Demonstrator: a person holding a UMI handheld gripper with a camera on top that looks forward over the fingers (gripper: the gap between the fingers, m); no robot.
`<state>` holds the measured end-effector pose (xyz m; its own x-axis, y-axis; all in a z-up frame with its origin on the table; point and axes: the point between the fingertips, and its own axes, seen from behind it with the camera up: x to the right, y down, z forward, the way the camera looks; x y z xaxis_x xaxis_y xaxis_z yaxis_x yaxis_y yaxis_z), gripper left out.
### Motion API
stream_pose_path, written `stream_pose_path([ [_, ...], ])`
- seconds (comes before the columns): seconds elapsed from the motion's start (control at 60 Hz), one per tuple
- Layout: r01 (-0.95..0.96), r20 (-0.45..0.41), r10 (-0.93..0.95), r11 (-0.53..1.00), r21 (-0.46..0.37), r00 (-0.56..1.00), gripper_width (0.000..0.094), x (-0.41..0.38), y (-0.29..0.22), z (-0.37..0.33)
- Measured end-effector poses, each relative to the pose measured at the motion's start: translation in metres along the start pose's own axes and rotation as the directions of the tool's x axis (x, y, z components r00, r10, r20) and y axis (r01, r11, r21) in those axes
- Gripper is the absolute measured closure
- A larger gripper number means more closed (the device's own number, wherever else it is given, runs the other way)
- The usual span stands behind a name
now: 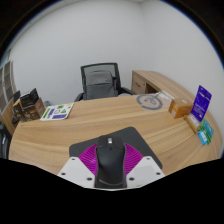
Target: Arrange mouse
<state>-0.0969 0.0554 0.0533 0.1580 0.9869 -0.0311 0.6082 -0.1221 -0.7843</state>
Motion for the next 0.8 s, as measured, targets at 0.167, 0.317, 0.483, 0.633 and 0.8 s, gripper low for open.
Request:
stream_pose_path([
  [0.167,0.007,-0.001,-0.007,0.999,-0.04,1.0,0.0617,0.006,0.033,0.018],
  [0.317,0.03,-0.023,-0.031,0.998,-0.062,0.999,0.0535,0.014,0.053,0.028],
  [0.483,0.031,-0.013,-0.032,0.997,-0.068,0.999,0.0326,0.015,0.055,0.027],
  [0.633,0.03,-0.028,-0.031,0.999,-0.041,0.999,0.0077,0.014,0.033,-0.01],
  [0.8,0.049,-0.017,-0.049,0.999,0.01,0.999,0.0078,-0.002,0.0,-0.114],
])
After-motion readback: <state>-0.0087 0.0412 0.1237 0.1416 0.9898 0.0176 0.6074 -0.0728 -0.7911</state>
